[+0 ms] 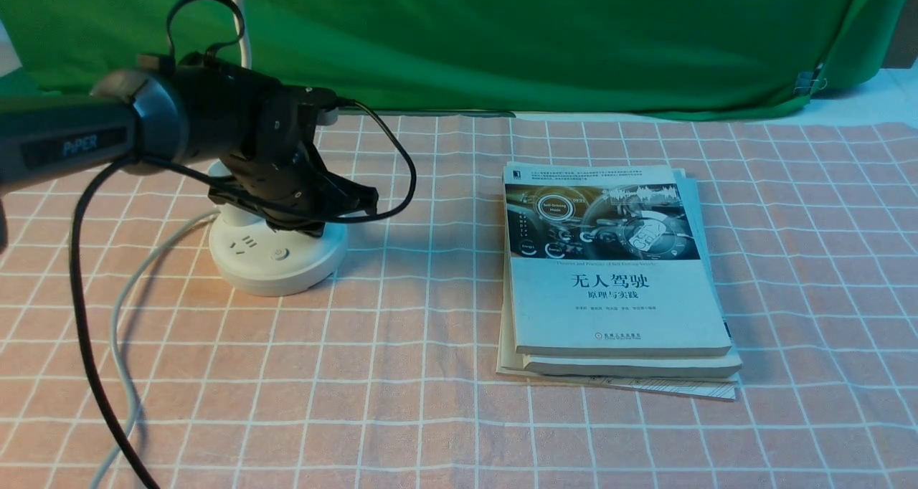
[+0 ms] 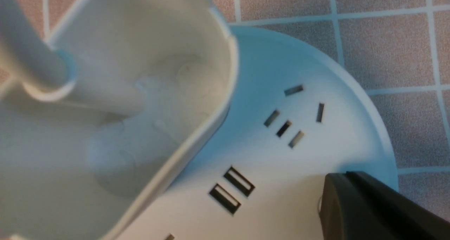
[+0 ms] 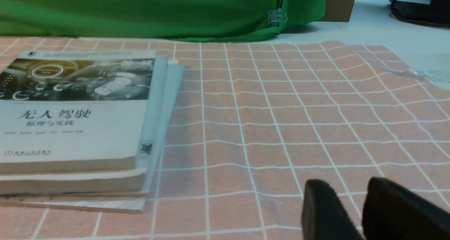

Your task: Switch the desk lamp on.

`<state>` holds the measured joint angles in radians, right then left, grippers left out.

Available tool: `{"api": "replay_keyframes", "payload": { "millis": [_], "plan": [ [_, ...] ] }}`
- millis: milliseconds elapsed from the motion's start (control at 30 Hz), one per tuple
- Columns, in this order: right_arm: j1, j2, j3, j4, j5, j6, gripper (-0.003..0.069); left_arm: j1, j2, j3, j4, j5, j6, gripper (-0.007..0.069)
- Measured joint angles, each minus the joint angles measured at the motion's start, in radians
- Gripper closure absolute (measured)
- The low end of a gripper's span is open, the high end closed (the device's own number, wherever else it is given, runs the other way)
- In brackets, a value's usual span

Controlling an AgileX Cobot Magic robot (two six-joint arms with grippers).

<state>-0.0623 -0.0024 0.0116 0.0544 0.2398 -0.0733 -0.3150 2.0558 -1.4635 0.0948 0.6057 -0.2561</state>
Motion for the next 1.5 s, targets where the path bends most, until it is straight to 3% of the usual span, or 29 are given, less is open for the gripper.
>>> {"api": "replay_keyframes", "payload": {
  "millis": [200,333,467,600,767,867,1000,1233,1500],
  "plan": [
    [0.0,0.0,0.0,0.0,0.0,0.0,0.0418,0.0,-0.018,-0.002,-0.005,-0.004,-0.018,0.0622],
    [0.0,0.0,0.0,0.0,0.0,0.0,0.0418,0.001,-0.075,0.024,-0.081,-0.023,-0.044,0.0622],
    [0.0,0.0,0.0,0.0,0.0,0.0,0.0418,-0.027,-0.238,0.115,-0.232,-0.03,0.041,0.0622],
    [0.0,0.0,0.0,0.0,0.0,0.0,0.0418,-0.102,-0.39,0.336,-0.402,-0.049,0.177,0.0622],
    [0.0,0.0,0.0,0.0,0.0,0.0,0.0418,-0.248,-0.666,0.631,-0.553,-0.218,0.291,0.0622],
    [0.0,0.0,0.0,0.0,0.0,0.0,0.0418,-0.309,-0.838,0.713,-0.554,-0.317,0.323,0.0622],
    [0.0,0.0,0.0,0.0,0.0,0.0,0.0418,-0.344,-1.097,0.814,-0.462,-0.425,0.354,0.0622],
    [0.0,0.0,0.0,0.0,0.0,0.0,0.0418,-0.34,-1.394,0.959,-0.293,-0.437,0.363,0.0622],
    [0.0,0.0,0.0,0.0,0.0,0.0,0.0418,-0.34,-1.498,1.081,-0.276,-0.435,0.363,0.0622]
  ]
}}
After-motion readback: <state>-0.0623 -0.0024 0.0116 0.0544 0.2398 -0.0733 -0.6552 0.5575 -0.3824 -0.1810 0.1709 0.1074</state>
